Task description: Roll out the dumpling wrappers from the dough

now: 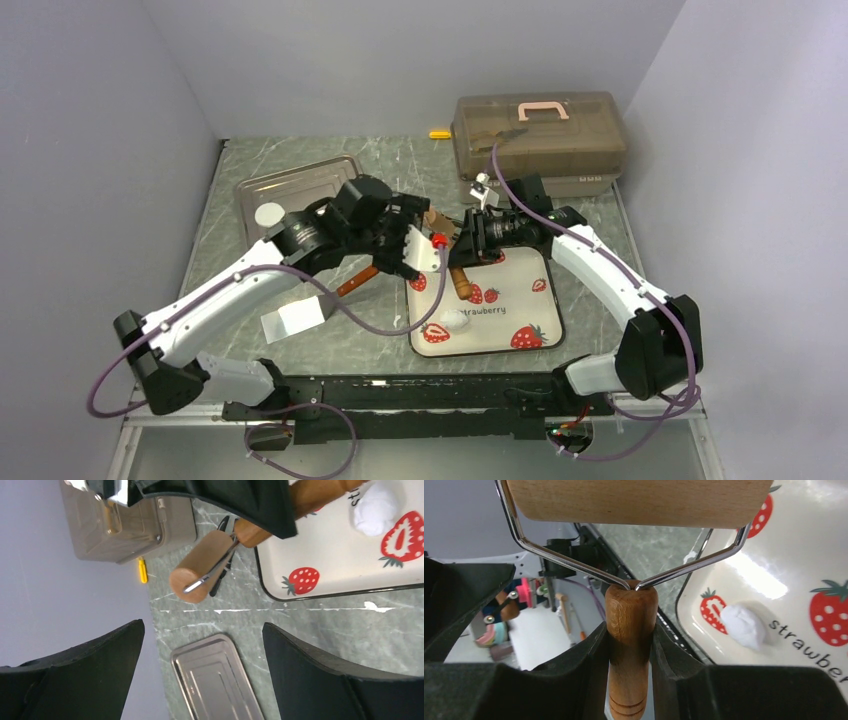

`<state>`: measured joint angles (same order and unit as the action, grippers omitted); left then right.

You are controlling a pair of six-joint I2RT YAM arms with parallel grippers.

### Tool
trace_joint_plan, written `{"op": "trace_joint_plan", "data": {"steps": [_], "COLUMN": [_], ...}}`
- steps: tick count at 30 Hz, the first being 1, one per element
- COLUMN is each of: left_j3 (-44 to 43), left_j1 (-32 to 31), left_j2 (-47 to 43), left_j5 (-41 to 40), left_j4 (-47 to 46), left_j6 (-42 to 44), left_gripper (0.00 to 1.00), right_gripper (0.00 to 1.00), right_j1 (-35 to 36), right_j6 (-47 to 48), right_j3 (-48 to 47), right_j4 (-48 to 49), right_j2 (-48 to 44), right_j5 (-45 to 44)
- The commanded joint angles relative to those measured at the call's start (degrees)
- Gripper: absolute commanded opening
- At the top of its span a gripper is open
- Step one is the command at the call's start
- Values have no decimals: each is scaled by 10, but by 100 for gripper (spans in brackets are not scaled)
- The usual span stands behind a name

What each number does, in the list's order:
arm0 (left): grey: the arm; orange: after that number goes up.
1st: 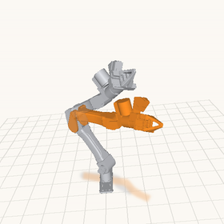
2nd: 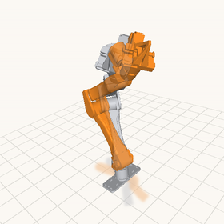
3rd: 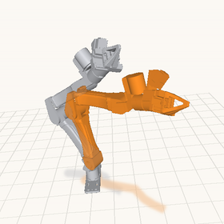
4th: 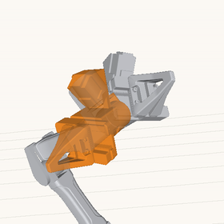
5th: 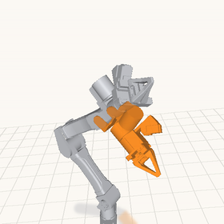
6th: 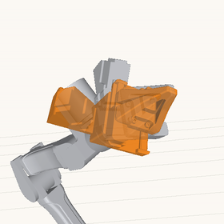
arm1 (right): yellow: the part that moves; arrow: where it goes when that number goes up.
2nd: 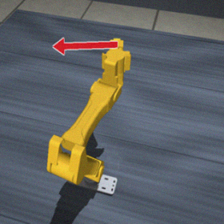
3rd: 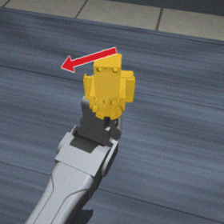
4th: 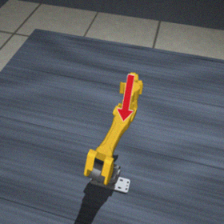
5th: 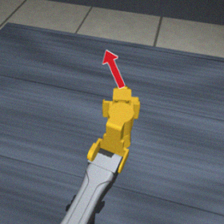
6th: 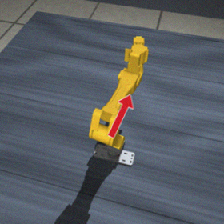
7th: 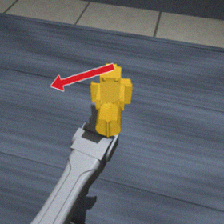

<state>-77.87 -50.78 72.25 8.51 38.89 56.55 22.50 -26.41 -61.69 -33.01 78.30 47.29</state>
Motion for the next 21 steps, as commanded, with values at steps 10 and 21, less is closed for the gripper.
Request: {"op": "trace_joint_plan", "data": {"steps": [10,21], "left_j3": [-116,-104], "left_j1": [-61,-32], "left_j2": [91,132], "left_j5": [-32,56], "left_j4": [110,88], "left_j6": [114,182], "left_gripper": [99,99], "right_gripper": [0,0], "right_j1": [6,39], "right_j6": [45,-69], "right_j3": [-76,-3], "right_j4": [-35,130], "right_j2": [38,14], "right_j5": [58,94]}}
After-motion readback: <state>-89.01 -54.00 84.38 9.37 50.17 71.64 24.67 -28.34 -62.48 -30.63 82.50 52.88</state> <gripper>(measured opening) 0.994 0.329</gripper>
